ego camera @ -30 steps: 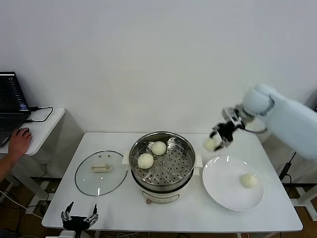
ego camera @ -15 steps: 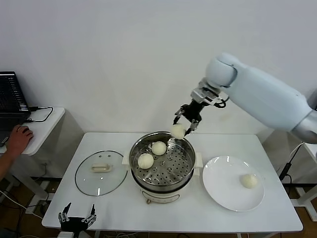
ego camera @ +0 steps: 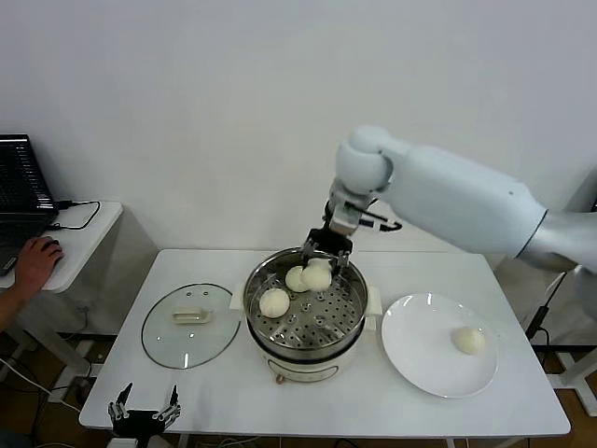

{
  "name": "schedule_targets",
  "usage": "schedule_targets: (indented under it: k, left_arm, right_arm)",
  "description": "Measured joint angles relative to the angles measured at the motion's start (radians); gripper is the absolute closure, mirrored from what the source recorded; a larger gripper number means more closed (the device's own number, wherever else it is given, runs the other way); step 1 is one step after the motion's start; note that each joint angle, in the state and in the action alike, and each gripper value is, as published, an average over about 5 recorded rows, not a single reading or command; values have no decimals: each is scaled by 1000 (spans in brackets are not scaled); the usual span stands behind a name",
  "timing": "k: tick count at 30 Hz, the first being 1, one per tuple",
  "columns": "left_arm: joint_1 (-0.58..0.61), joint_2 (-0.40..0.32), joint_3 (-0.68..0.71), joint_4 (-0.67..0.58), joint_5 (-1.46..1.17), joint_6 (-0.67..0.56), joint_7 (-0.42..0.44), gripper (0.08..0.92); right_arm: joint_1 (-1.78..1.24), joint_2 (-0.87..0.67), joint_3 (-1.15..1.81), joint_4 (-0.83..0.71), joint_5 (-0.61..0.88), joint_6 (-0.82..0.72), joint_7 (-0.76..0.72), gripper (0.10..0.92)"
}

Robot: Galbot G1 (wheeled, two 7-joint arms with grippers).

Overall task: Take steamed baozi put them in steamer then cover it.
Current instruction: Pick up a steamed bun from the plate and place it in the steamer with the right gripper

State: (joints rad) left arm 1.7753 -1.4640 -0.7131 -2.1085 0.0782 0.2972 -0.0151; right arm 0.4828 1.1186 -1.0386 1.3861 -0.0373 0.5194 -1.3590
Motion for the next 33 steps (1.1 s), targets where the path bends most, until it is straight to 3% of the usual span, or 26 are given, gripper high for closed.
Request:
schedule_targets:
  k: [30,33]
  left_arm:
    - [-13,-8,5,11,-2,0,2,177]
    - [-14,-9,7,6,-2,1,3,177]
  right_arm:
    - [-128,87,-60,63,-154,20,35,446]
    - [-130,90,-60,60,-160,15,39,415]
